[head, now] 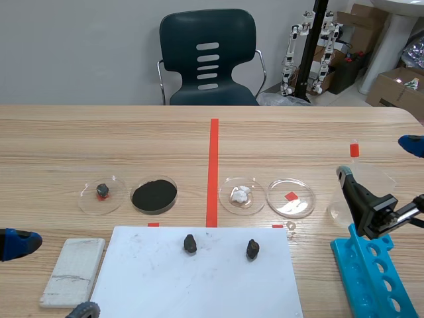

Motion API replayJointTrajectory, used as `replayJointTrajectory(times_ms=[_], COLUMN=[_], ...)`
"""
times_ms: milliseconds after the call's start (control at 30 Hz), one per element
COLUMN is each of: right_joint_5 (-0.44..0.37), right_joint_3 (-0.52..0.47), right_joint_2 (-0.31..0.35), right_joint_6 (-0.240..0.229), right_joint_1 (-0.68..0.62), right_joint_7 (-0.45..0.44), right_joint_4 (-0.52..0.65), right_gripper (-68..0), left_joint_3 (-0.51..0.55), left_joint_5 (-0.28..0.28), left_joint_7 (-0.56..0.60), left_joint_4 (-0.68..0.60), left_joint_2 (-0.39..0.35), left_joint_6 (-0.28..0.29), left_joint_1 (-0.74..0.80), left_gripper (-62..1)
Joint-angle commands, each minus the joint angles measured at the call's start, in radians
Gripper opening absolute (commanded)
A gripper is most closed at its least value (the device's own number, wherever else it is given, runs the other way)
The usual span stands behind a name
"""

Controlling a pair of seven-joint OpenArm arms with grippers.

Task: Return to the home posture

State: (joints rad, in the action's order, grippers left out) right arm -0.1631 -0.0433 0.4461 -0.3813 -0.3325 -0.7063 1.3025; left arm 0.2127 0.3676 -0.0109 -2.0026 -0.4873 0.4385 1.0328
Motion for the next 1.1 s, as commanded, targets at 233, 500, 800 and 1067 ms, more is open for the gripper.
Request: replayJointTrajectory(times_ms=[233,500,800,1067], right_joint_5=[0.003,0.017,0.098,0.129], right_joint_3=[-0.002,-0.002,-0.002,-0.002], right_joint_2=[0.014,0.014,0.014,0.014], right_joint_6=[0.006,0.053,0.145,0.265], right_joint_1=[0.014,0.014,0.002,-0.086], right_joint_7=[-0.018,-0.017,-0.010,0.122], right_joint_4=[0.006,0.006,0.012,0.143], right_gripper=[0.4,0.4,0.4,0.4], left_joint_3=[0.003,0.003,0.003,0.003], left_joint_5=[0.011,0.011,0.011,0.011], left_joint_7=[0.011,0.011,0.010,0.011], left_joint_4=[-0.014,-0.014,-0.014,-0.014], left_joint_2=[0.007,0.007,0.007,0.007], left_joint_6=[-0.002,-0.002,-0.002,-0.002], left_joint_1=[-0.003,-0.003,-0.003,-0.003], left_gripper=[1.4,1.4,1.4,1.4])
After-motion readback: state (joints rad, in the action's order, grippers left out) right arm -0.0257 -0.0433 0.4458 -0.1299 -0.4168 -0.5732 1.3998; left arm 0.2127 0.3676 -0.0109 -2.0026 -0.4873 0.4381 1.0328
